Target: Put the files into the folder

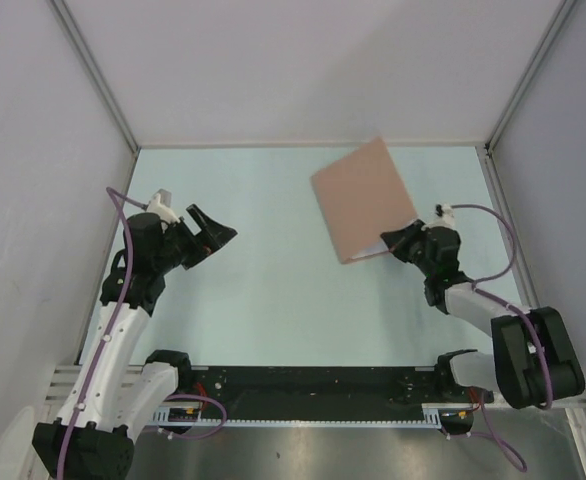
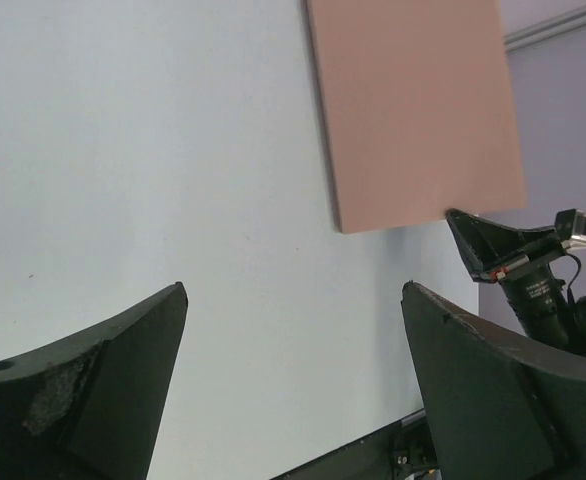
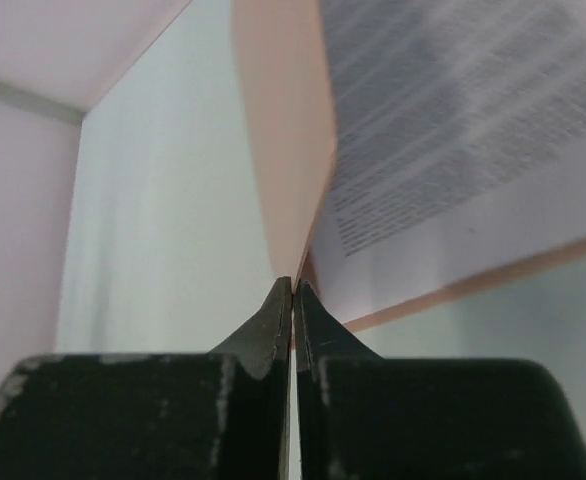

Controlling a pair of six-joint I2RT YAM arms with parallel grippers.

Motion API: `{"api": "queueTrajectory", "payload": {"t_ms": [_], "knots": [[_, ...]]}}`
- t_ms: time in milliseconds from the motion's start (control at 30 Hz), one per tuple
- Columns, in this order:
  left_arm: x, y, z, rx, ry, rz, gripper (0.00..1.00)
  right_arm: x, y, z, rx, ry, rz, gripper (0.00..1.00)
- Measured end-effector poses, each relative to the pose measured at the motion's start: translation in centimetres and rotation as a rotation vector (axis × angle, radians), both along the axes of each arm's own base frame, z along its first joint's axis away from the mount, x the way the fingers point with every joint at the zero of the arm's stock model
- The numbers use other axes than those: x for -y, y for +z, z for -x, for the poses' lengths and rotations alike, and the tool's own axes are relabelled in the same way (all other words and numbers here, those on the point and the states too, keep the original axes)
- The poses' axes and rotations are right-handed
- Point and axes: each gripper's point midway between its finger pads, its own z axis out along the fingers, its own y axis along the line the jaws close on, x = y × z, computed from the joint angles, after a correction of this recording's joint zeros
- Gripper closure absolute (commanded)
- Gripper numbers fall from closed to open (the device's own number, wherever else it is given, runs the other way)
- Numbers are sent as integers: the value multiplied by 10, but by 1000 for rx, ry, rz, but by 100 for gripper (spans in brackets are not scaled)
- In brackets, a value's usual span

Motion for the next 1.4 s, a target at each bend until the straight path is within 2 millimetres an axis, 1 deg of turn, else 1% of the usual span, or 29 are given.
{"api": "queueTrajectory", "payload": {"t_ms": [33, 67, 100, 167, 233, 300, 400, 567, 633, 867, 1000, 1200, 1267, 1333, 1400], "knots": [[0, -2, 0, -5, -1, 0, 6, 14, -9, 0, -39, -35, -34, 100], [0, -3, 1, -9, -2, 0, 6, 33, -21, 2, -92, -79, -87, 100], [1, -4, 0, -11, -4, 1, 6, 46, -30, 4, -134, -108, -130, 100], [1, -4, 0, -12, -5, 1, 6, 65, -44, 7, -207, -144, -208, 100], [1, -5, 1, -14, -5, 1, 6, 76, -53, 7, -251, -162, -259, 100], [1, -5, 1, -15, -6, 2, 6, 81, -59, 7, -280, -162, -298, 100], [1, -6, 1, -15, -8, 2, 6, 83, -71, 7, -320, -150, -337, 100], [1, -6, 1, -16, -8, 1, 6, 83, -103, 6, -424, -131, -410, 100], [1, -8, 1, -21, -8, 1, 6, 83, -110, 7, -442, -128, -425, 100], [1, -18, 3, -45, -8, -1, 7, 89, -107, 2, -417, -137, -428, 100], [2, -18, 3, -41, -15, 3, 7, 102, -107, -3, -403, -187, -423, 100], [4, -24, 2, -55, -21, 5, 7, 122, -98, -19, -359, -229, -416, 100], [4, -25, 2, -56, -23, 6, 7, 126, -99, -16, -371, -239, -410, 100], [4, -24, 1, -53, -25, 8, 7, 128, -98, -9, -394, -248, -389, 100], [6, -25, -1, -52, -30, 11, 7, 129, -90, 0, -406, -256, -354, 100]]}}
